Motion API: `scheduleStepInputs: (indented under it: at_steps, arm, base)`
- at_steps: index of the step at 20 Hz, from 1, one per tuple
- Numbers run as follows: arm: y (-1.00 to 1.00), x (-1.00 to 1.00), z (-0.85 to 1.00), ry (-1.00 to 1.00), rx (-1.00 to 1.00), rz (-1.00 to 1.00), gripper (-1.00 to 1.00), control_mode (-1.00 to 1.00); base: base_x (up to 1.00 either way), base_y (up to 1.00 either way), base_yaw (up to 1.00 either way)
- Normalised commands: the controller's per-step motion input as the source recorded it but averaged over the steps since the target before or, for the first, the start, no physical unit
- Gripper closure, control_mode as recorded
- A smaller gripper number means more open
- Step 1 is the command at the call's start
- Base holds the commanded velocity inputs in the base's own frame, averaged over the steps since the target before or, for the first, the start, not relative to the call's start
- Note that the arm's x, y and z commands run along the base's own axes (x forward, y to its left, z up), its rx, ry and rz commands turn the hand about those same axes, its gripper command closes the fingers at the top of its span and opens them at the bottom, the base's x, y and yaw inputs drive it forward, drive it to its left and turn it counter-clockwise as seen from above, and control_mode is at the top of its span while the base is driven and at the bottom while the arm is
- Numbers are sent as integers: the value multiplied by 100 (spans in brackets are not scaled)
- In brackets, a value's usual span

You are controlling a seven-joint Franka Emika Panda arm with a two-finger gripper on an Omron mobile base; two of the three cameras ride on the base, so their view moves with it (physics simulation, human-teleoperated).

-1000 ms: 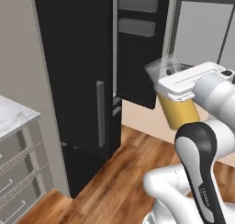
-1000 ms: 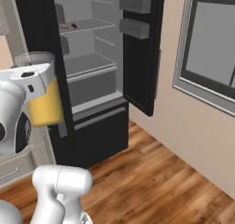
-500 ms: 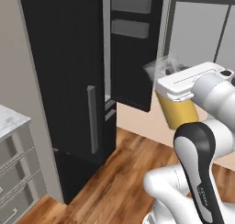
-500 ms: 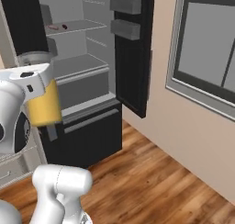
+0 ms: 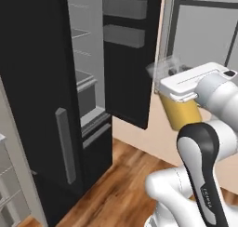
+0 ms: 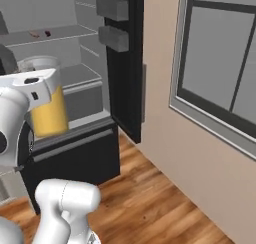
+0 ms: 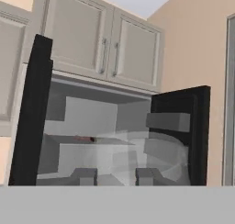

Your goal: Move the chili pepper and sausage from the second highest shelf to the top shelf to make space. Then, place the pitcher from the counter on the cleared second highest shelf.

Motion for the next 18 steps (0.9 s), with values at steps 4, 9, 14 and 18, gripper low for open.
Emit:
scheduleStepInputs:
  at_steps: [4, 9, 14, 18]
  arm:
    - [0, 0, 0, 0, 0, 0, 100, 100]
    - [0, 0, 0, 0, 0, 0, 100, 100]
    - [0, 0, 0, 0, 0, 0, 100, 100]
    - [0, 0, 0, 0, 0, 0, 100, 100]
  base:
    - [76, -10, 39]
    - [74, -4, 46]
    - [72, -14, 45]
    - [51, -44, 37]
